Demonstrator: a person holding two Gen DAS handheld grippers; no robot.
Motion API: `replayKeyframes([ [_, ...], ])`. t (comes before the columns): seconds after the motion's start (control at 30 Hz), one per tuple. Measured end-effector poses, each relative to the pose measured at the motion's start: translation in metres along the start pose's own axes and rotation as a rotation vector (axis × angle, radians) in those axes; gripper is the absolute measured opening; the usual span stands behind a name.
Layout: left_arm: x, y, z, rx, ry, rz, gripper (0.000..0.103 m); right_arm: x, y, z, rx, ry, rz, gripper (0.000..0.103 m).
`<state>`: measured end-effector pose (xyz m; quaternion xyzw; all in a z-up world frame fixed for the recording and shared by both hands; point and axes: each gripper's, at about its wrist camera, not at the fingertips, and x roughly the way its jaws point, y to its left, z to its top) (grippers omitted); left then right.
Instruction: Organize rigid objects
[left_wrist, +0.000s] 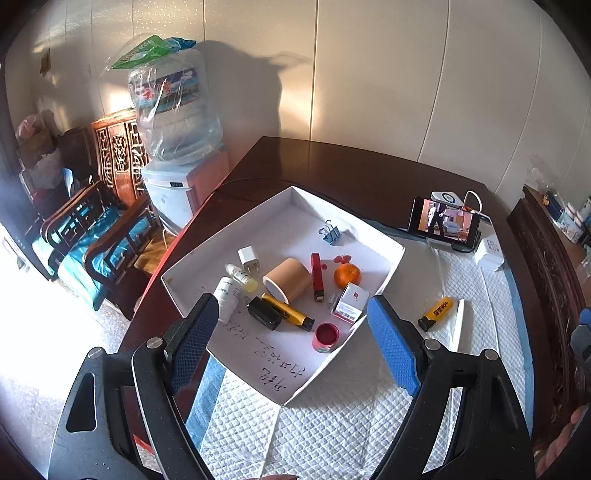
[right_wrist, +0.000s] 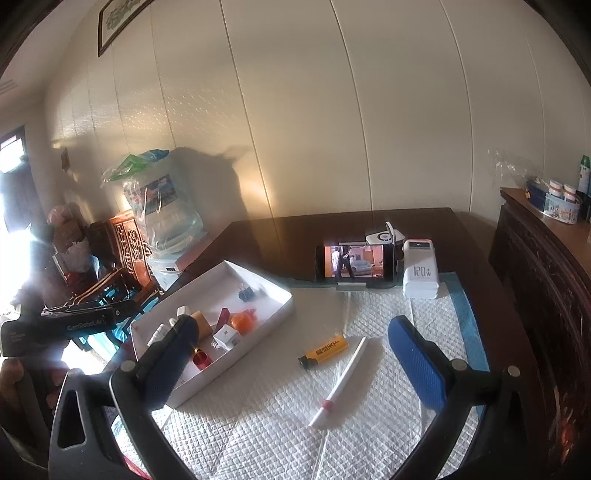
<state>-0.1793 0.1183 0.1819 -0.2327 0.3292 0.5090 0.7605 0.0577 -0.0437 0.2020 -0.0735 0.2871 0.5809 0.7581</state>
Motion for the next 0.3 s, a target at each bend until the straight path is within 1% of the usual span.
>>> replayKeyframes([
  [0.3, 0.0032, 0.0008, 0.0019, -0.004, 0.003, -0.007, 0.084, 0.0036, -0.0008, -0.0004, 0.008, 0.011, -0.004, 0.103],
])
